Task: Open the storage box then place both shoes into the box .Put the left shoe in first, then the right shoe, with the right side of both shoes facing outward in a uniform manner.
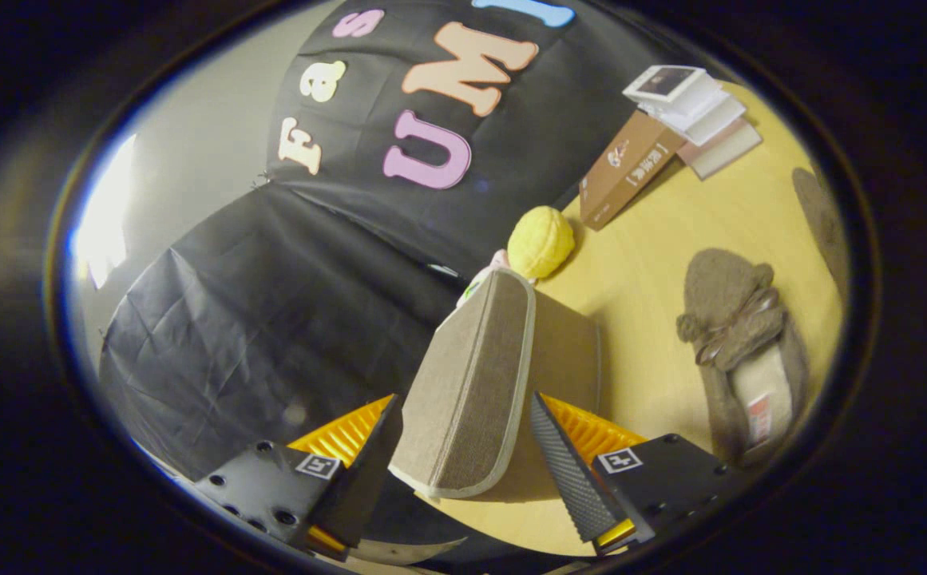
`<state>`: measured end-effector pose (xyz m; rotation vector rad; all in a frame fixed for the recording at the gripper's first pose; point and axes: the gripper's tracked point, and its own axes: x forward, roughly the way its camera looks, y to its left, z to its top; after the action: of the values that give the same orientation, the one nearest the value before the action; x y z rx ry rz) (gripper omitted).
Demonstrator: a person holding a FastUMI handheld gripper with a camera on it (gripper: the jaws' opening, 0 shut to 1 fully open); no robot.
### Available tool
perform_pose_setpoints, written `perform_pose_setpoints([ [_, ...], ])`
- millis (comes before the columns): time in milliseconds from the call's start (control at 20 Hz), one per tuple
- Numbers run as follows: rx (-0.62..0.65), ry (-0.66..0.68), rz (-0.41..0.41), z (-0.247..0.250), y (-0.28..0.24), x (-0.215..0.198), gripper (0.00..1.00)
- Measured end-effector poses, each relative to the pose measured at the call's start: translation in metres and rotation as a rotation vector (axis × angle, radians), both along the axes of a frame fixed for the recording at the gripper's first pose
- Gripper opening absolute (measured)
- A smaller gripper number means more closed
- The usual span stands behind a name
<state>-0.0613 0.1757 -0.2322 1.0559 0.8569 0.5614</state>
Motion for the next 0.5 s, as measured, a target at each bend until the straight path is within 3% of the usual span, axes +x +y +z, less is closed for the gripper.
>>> perform_pose_setpoints([
  [250, 0.173, 0.161, -0.054, -0.016, 0.003, -0.007, 1.00],
  [500, 0.235, 0.242, -0.021, -0.032, 0.020, -0.024, 1.00],
])
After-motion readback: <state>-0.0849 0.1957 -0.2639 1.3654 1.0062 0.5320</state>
